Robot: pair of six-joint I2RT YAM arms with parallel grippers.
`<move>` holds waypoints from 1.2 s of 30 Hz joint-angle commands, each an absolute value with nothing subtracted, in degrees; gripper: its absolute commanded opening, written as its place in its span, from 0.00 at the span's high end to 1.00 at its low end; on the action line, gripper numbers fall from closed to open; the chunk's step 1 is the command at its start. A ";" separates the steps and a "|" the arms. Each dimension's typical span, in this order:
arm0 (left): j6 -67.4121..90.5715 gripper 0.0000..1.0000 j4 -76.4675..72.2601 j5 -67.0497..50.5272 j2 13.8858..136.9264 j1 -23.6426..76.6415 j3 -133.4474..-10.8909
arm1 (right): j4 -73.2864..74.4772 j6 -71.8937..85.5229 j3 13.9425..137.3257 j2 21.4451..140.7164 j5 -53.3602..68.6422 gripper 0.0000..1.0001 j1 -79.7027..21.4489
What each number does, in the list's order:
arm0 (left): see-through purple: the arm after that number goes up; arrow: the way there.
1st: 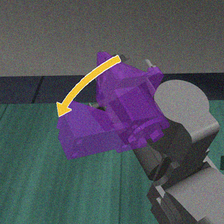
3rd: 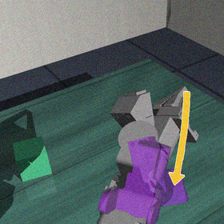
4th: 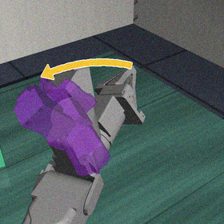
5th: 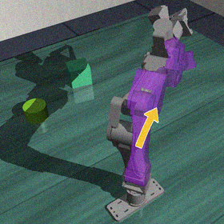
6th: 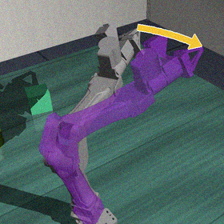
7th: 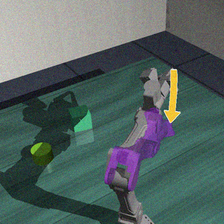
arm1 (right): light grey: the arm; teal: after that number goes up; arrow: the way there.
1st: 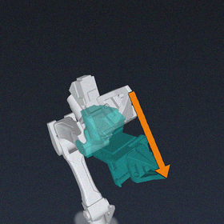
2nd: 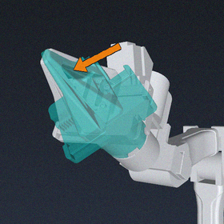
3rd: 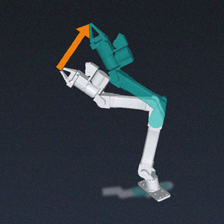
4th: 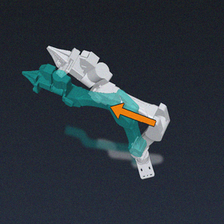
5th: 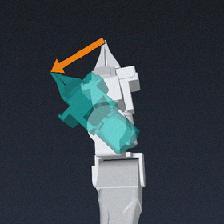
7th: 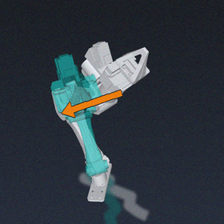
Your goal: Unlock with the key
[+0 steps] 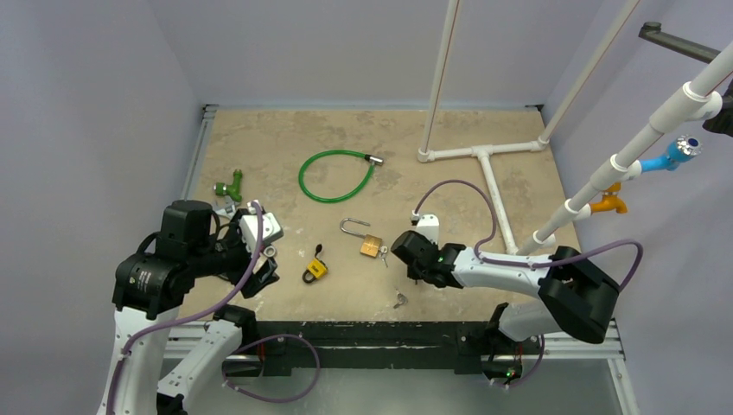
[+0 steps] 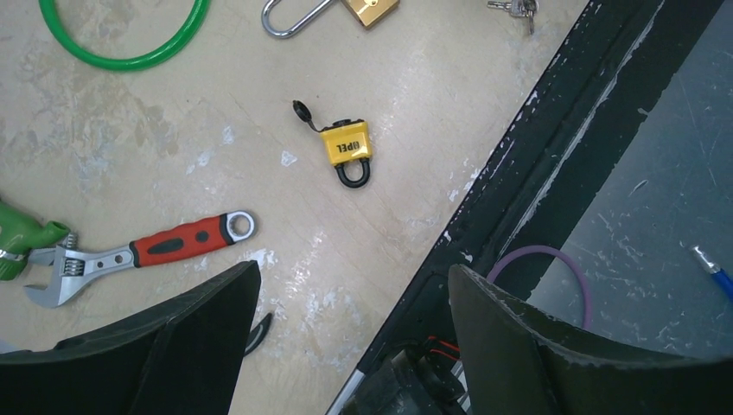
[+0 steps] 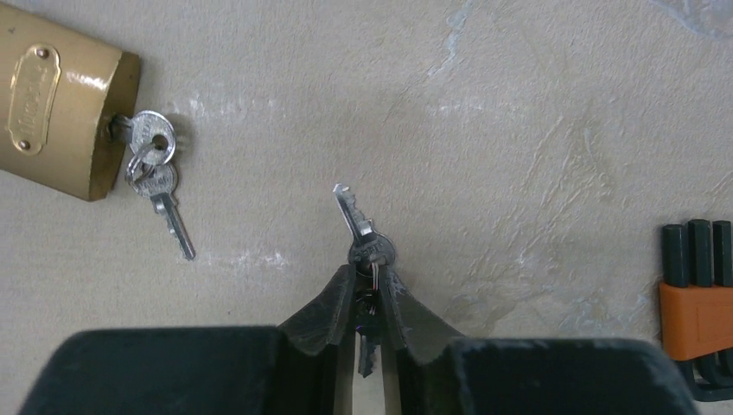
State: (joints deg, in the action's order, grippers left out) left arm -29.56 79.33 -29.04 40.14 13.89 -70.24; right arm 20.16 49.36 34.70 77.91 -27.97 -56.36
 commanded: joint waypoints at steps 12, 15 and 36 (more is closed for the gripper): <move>-29.99 0.21 79.11 -33.14 40.33 13.54 -71.88 | 14.28 44.69 33.38 71.78 -19.68 1.00 -57.13; -29.82 0.21 78.94 -35.08 40.94 13.62 -71.19 | 11.28 41.27 33.29 66.20 -13.24 1.00 -57.15; -78.59 0.00 61.63 -49.05 22.59 13.97 -55.11 | 13.24 29.07 58.64 67.29 20.36 1.00 -62.38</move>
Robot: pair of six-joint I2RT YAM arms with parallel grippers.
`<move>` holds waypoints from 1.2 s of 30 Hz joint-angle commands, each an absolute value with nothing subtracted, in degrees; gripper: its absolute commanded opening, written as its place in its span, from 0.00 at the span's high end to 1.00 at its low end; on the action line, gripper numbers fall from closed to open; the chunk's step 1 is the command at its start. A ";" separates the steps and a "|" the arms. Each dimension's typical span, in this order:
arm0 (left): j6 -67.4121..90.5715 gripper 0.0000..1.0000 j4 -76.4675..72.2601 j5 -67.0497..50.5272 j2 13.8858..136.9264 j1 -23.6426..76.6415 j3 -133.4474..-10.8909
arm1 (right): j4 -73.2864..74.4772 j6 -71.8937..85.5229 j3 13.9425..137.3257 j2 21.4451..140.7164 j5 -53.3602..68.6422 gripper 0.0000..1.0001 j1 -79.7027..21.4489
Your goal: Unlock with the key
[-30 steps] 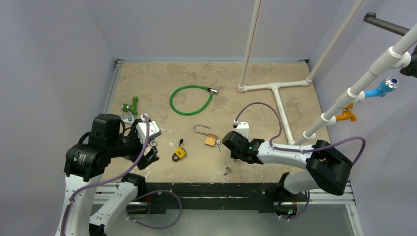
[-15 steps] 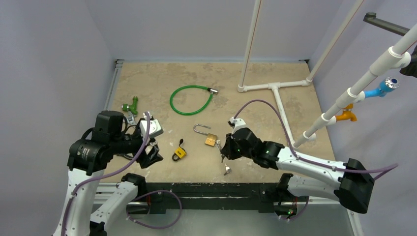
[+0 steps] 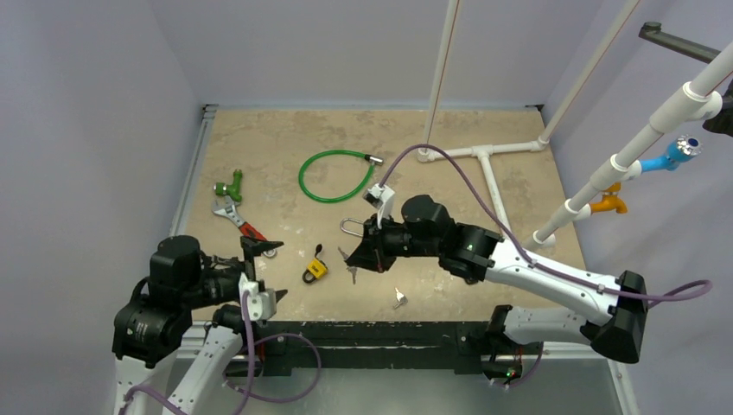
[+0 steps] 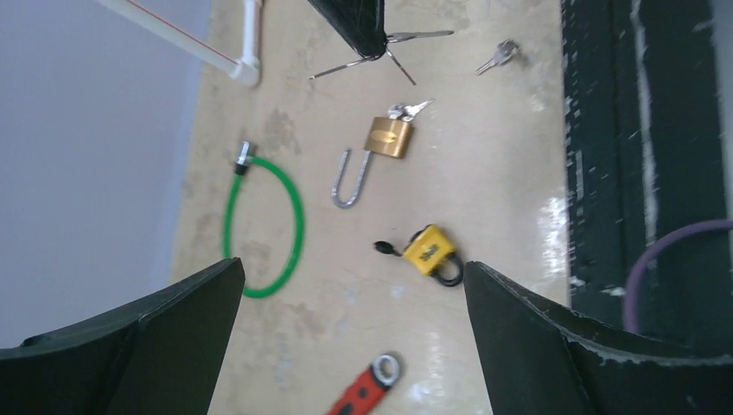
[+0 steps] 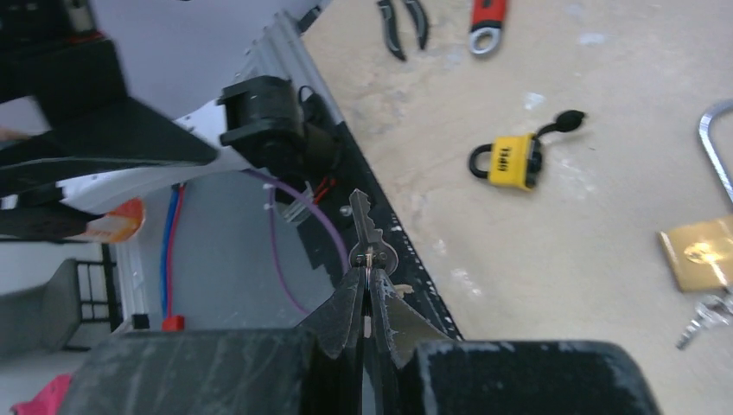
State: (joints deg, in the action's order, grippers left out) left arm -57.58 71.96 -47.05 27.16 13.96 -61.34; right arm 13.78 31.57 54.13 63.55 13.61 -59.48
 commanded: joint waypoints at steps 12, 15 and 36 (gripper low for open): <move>-109.66 0.08 64.42 -52.42 10.70 13.93 -45.37 | 13.53 27.25 68.13 79.76 23.20 1.00 -67.24; -114.29 0.20 67.11 -52.90 10.06 13.93 -44.96 | 12.75 27.50 70.76 82.30 22.76 1.00 -68.10; -112.48 0.83 67.88 -49.93 9.69 13.89 -47.29 | 14.07 27.42 80.39 89.89 19.16 1.00 -70.48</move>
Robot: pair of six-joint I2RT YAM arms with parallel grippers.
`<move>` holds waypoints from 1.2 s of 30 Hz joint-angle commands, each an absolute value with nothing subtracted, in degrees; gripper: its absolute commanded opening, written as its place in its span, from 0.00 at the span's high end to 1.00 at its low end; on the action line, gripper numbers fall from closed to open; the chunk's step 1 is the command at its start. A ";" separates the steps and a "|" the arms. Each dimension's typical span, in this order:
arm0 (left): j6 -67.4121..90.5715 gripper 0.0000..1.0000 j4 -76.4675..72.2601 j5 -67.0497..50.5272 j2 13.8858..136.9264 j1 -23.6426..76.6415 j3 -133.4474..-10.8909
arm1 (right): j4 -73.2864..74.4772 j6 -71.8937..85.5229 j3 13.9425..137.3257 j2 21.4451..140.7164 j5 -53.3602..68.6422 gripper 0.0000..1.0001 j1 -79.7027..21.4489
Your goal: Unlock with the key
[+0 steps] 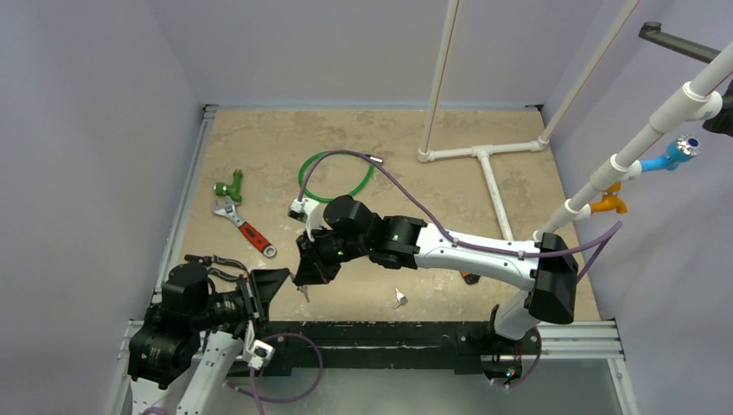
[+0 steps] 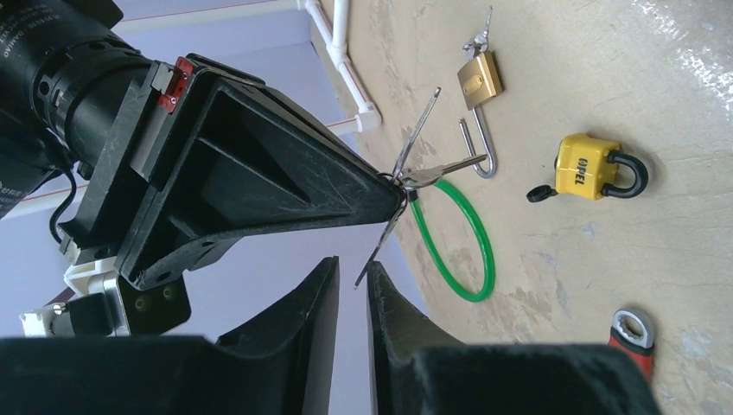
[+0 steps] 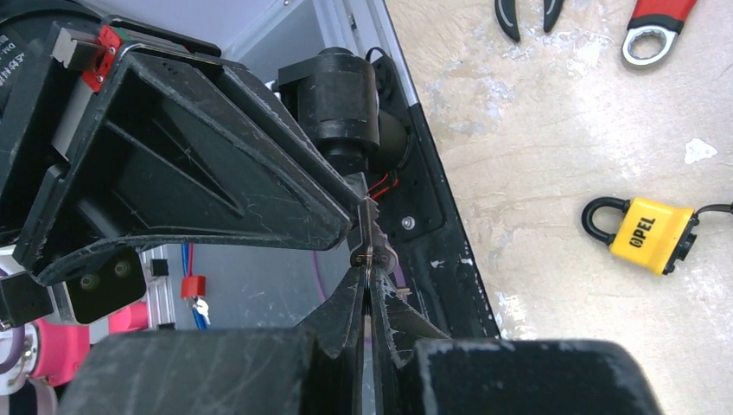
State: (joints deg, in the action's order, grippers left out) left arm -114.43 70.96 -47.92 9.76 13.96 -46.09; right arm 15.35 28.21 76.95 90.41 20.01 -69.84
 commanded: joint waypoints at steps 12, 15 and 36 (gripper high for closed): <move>-113.15 0.74 70.45 -46.80 10.28 13.89 -47.53 | 14.25 27.26 80.98 90.41 18.64 1.00 -70.84; -114.38 0.74 71.39 -46.21 10.44 13.89 -47.52 | 14.23 27.18 80.97 90.05 18.57 1.00 -70.84; -112.32 0.59 72.02 -44.82 14.69 13.88 -48.11 | 13.18 28.14 81.48 89.65 20.30 1.00 -71.54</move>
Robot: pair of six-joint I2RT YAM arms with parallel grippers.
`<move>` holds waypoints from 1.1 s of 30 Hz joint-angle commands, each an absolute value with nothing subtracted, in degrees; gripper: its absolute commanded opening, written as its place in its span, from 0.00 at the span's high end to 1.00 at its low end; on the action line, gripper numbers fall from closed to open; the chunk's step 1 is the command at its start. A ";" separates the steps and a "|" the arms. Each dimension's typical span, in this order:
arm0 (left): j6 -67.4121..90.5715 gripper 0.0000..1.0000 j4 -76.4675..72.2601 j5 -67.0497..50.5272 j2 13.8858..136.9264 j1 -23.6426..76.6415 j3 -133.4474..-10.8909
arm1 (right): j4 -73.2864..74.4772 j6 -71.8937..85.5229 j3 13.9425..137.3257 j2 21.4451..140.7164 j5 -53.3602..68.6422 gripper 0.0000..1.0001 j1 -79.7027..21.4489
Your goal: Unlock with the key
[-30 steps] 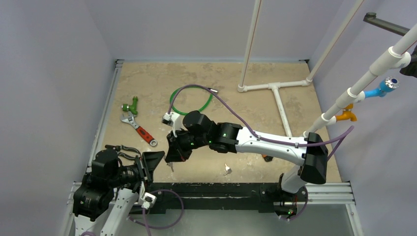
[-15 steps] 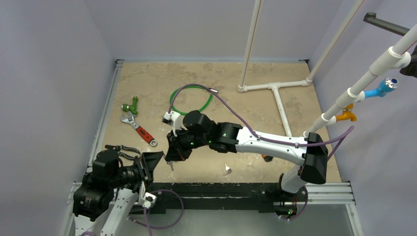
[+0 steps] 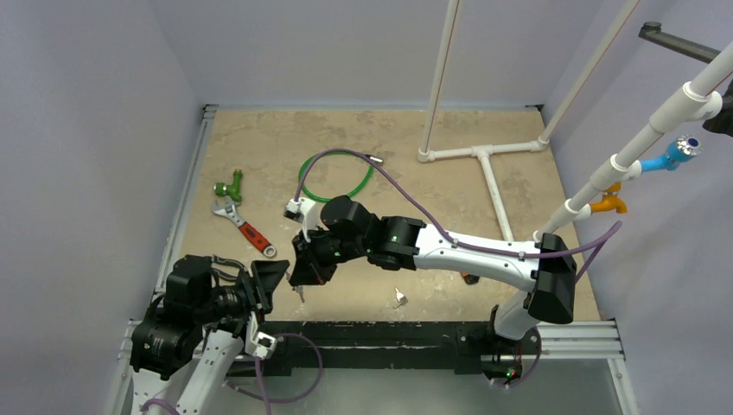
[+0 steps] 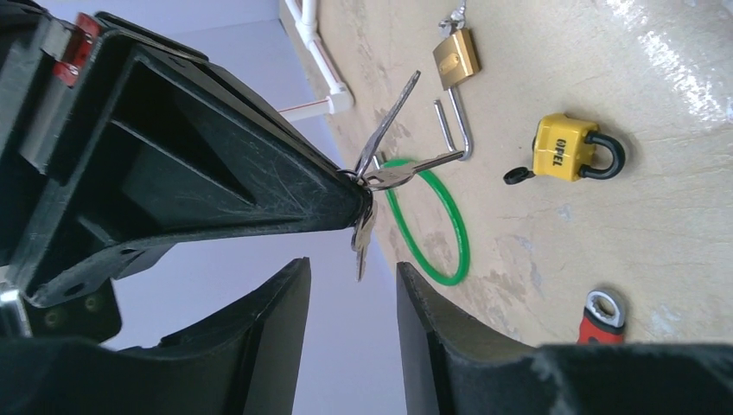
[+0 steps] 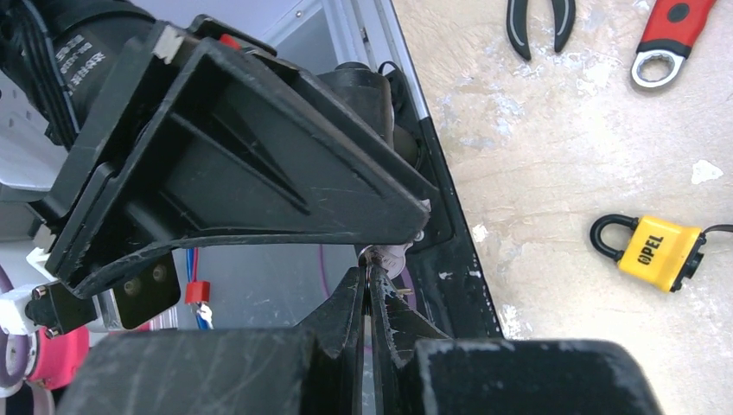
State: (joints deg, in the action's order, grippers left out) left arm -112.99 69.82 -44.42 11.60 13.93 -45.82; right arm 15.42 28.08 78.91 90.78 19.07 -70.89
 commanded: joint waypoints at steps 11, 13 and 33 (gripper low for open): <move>-111.02 0.87 70.49 -46.38 16.67 13.89 -48.75 | 14.27 26.99 83.50 91.00 20.01 1.00 -72.99; -110.62 0.98 70.44 -46.96 16.48 13.89 -49.06 | 14.23 26.77 83.50 91.00 19.95 1.00 -73.04; -99.97 1.00 41.75 -48.79 2.27 13.84 -42.33 | 5.92 31.27 71.82 77.90 18.36 0.54 -70.00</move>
State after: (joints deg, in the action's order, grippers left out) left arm -100.40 54.78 -44.99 4.12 13.96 -43.42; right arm 10.63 29.61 73.38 83.77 18.79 -71.96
